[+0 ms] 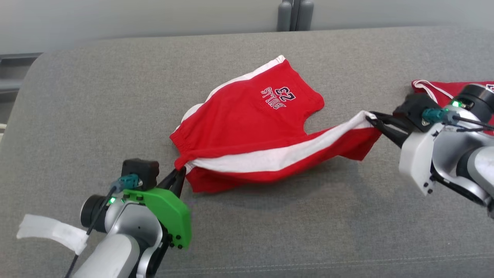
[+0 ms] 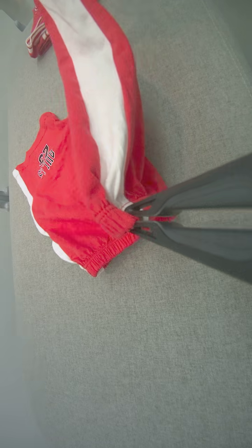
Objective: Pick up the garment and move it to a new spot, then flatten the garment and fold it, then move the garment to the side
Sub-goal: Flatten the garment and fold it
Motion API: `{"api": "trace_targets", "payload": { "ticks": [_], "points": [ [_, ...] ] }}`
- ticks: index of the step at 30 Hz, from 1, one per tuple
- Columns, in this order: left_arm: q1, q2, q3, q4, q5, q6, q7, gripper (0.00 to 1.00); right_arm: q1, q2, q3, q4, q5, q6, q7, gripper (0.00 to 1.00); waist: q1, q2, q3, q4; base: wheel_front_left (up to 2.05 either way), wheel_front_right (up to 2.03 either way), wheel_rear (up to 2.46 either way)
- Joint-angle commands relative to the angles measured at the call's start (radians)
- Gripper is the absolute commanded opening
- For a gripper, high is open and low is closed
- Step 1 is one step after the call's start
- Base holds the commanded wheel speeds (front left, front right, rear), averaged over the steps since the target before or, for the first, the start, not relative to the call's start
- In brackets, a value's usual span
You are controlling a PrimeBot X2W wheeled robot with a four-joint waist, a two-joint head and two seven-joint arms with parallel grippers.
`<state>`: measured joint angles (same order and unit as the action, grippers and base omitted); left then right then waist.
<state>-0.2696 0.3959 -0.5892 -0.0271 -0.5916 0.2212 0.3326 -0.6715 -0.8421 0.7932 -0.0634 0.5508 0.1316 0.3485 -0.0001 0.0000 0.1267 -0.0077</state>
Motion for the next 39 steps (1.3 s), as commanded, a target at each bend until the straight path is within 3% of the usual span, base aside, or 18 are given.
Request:
{"api": "trace_targets", "payload": {
  "ticks": [1,14,22,30,39],
  "points": [
    [-0.034,-0.008,0.004,0.009,0.008,-0.002,-0.004,0.00,-0.033,0.010,0.011,0.019,0.002,-0.002,-0.007,0.00,0.0001,0.0000,0.050,0.025,0.00,0.00,0.00],
    [-0.273,-0.115,0.005,0.158,0.004,-0.054,-0.036,0.00,-0.468,0.055,0.307,0.300,0.062,-0.002,-0.086,0.00,0.0001,0.0000,0.180,0.115,0.00,0.00,0.00],
    [-0.380,-0.144,0.010,0.242,0.014,-0.070,-0.047,0.00,-0.685,0.098,0.458,0.455,0.092,-0.002,-0.143,0.00,0.0001,0.0000,0.239,0.145,0.00,0.00,0.00],
    [-0.464,-0.194,0.008,0.318,0.012,-0.077,-0.075,0.00,-0.791,0.143,0.488,0.587,0.072,-0.002,-0.178,0.00,0.0001,0.0000,0.290,0.178,0.00,0.00,0.00],
    [-0.537,-0.241,-0.002,0.411,0.012,-0.095,-0.106,0.00,-0.804,0.170,0.489,0.668,0.053,-0.002,-0.170,0.00,0.0001,0.0000,0.343,0.204,0.00,0.00,0.00]
  ]
}}
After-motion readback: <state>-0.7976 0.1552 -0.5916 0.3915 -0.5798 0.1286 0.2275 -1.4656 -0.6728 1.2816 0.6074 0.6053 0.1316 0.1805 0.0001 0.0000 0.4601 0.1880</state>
